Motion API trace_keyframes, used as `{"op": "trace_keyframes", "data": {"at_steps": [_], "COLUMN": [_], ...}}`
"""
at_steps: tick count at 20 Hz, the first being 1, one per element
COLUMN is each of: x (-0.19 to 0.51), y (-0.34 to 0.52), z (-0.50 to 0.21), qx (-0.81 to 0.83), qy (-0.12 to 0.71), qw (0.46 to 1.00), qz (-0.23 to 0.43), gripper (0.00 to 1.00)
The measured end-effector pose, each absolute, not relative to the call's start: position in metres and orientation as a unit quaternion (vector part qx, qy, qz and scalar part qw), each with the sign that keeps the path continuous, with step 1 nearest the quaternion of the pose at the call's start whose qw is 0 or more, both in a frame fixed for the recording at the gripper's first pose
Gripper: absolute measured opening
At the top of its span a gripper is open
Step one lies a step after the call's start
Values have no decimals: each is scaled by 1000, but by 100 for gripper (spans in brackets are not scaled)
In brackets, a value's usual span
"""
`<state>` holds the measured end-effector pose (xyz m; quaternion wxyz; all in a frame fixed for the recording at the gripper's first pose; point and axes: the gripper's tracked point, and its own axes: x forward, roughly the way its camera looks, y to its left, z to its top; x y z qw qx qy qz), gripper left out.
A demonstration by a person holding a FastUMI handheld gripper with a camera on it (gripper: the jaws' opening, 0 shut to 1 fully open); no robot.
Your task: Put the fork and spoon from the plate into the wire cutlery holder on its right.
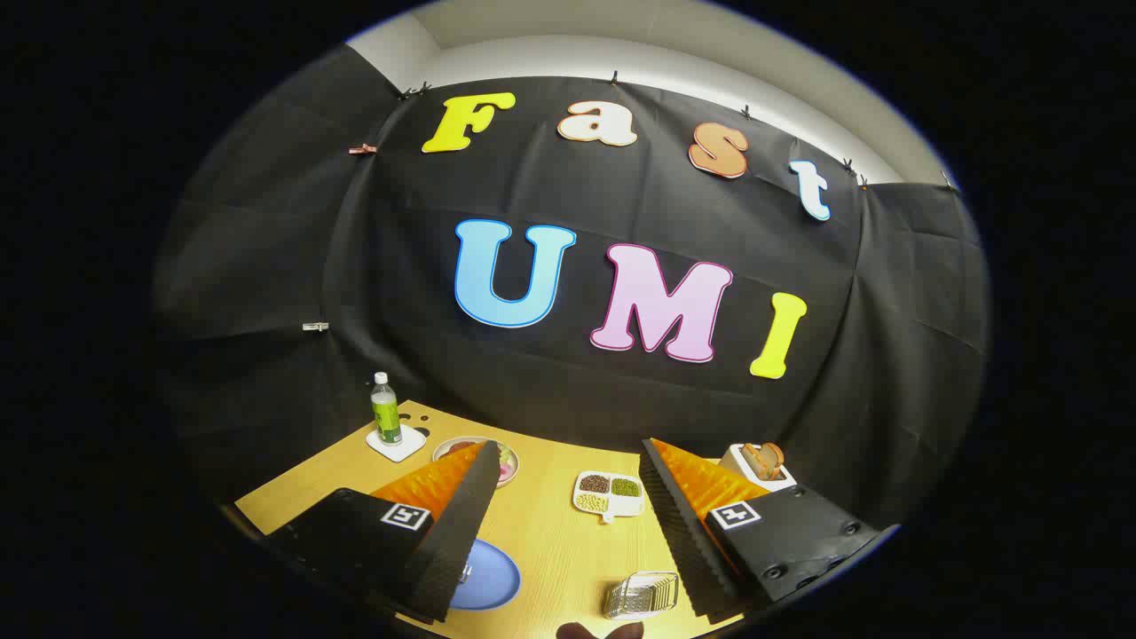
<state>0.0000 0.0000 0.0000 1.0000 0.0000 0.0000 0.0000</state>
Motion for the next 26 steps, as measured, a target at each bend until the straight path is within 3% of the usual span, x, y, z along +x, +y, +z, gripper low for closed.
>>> {"op": "trace_keyframes", "data": {"at_steps": [17, 26], "x": [-5, -14], "y": [10, 77], "z": [-2, -105], "qx": [6, 43], "qy": [5, 197], "qw": [1000, 974], "qz": [13, 108], "gripper": [98, 98]}}
